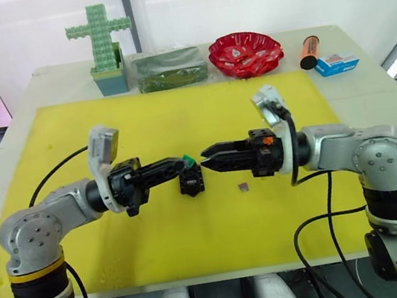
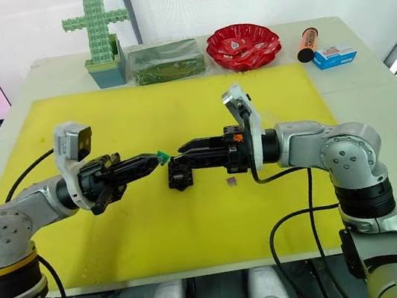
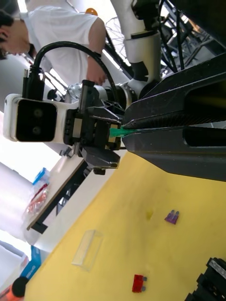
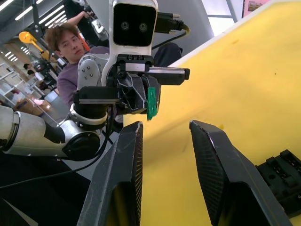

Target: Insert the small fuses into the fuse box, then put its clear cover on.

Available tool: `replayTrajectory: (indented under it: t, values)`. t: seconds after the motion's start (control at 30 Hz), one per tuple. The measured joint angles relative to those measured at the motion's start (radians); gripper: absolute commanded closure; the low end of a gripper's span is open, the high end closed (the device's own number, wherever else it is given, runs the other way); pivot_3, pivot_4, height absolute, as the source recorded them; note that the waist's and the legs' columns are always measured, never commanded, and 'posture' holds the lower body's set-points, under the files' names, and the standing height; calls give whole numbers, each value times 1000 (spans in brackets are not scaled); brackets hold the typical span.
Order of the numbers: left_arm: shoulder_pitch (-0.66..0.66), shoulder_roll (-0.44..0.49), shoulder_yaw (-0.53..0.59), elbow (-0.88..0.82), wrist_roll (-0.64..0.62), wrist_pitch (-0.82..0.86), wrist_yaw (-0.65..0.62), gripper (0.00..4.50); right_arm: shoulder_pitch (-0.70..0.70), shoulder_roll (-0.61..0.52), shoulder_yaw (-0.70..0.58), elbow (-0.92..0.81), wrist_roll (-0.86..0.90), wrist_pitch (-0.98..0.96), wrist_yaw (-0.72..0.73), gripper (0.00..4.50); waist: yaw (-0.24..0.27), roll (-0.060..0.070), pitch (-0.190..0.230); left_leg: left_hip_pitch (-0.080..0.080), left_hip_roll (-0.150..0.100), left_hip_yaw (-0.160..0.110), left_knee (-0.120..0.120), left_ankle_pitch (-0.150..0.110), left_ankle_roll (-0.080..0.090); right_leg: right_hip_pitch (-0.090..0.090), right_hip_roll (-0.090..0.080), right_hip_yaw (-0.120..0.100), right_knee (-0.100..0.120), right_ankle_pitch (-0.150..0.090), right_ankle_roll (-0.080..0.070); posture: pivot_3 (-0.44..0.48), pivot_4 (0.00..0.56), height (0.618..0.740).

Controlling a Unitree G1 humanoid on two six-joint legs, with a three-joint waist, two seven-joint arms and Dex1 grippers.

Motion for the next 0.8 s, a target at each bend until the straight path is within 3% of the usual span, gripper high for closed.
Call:
replayTrajectory:
  t: [0.8]
  values:
    - [-3,54,-76,25,-22,-76,-23,4500,25,5,10,-40,61,6,-84,2872,0,0,0,0,0,0,-1,0,0,0,0,0,-1,0,-1,0,150,740]
